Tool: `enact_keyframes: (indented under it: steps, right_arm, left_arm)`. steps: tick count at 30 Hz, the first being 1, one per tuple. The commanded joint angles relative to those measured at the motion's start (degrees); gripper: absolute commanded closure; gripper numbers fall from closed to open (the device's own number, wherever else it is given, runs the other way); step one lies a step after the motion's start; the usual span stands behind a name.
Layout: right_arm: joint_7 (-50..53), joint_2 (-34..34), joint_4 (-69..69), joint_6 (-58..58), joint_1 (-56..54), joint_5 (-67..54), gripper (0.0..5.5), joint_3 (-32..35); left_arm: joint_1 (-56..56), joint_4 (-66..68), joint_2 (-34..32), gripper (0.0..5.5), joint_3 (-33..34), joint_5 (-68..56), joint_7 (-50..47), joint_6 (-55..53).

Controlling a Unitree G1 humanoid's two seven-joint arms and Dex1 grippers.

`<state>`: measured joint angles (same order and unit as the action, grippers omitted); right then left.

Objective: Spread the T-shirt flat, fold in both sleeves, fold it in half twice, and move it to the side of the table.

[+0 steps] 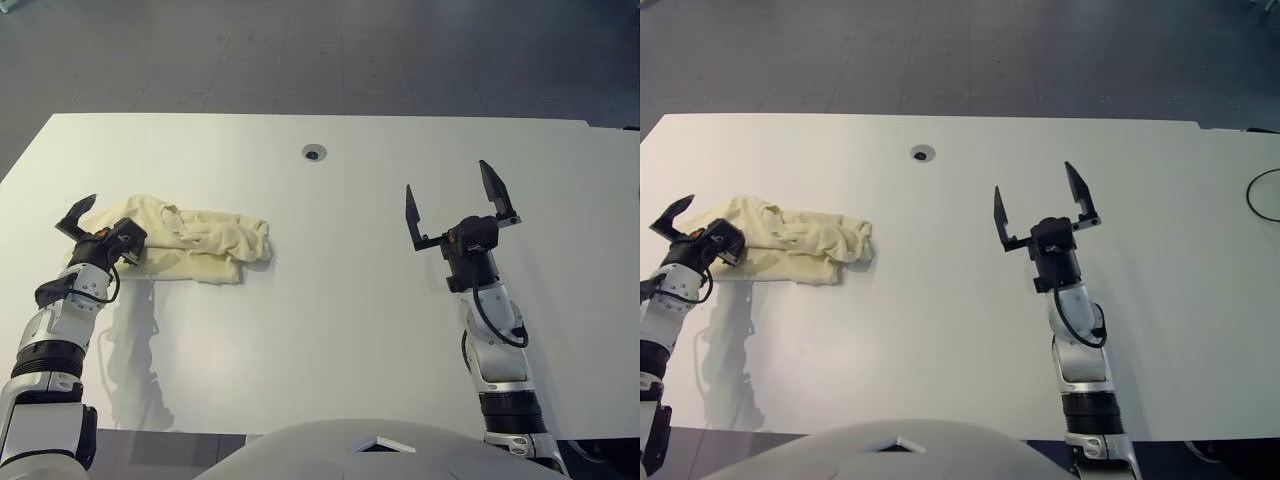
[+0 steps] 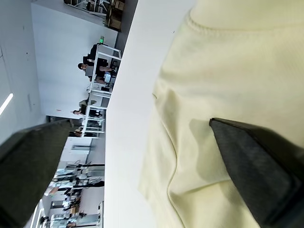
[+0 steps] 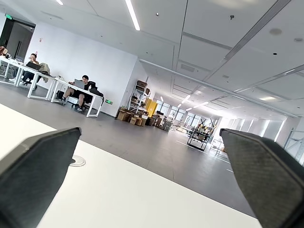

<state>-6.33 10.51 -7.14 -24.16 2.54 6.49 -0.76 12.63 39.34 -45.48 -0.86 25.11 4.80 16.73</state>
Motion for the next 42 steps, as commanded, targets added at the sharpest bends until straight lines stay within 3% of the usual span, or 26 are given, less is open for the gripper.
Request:
enact_keyframes:
  steps: [1,6,9,21,29,34,39,42]
  right_arm:
    - [-0.92,-0.09,-2.14,4.29,-0.17,-1.45,0.10,-0.14]
    - [-2.39,-0.07,-3.77,8.90,-0.27,-3.86,0.10,0.03]
    - [-6.22,1.54,-6.66,18.01,0.29,-7.14,0.10,-0.66]
    - [-24.48,17.38,-27.20,49.45,7.02,-21.71,0.10,-0.52]
    - [-26.40,22.90,-29.55,51.89,9.07,-22.35,0.10,3.19]
    - [-32.72,26.69,-28.41,51.54,8.33,-26.88,0.10,6.19]
    - [-40.02,30.81,-25.16,48.57,8.45,-29.34,0.10,9.01]
    - [-42.02,31.20,-22.59,48.59,6.97,-32.12,0.10,10.97]
  left_arm:
    - [-5.21,-9.65,4.31,0.13,-2.72,-4.23,7.77,-2.20]
    - [-9.86,-22.88,8.28,0.13,-3.90,-9.44,12.90,-7.89]
    - [-13.33,-32.13,10.78,0.13,-4.58,-12.21,15.59,-14.50]
    - [-24.14,-56.24,16.92,0.13,-9.32,-13.94,18.32,-35.11]
    - [-28.45,-66.52,19.55,0.13,-15.05,-14.48,19.00,-41.21]
    - [-30.01,-69.01,18.00,0.13,-17.20,-14.39,21.08,-40.09]
    - [-31.18,-71.45,16.96,0.13,-15.94,-14.84,21.97,-39.81]
    - [-31.41,-73.75,14.64,0.13,-10.71,-16.72,23.27,-38.99]
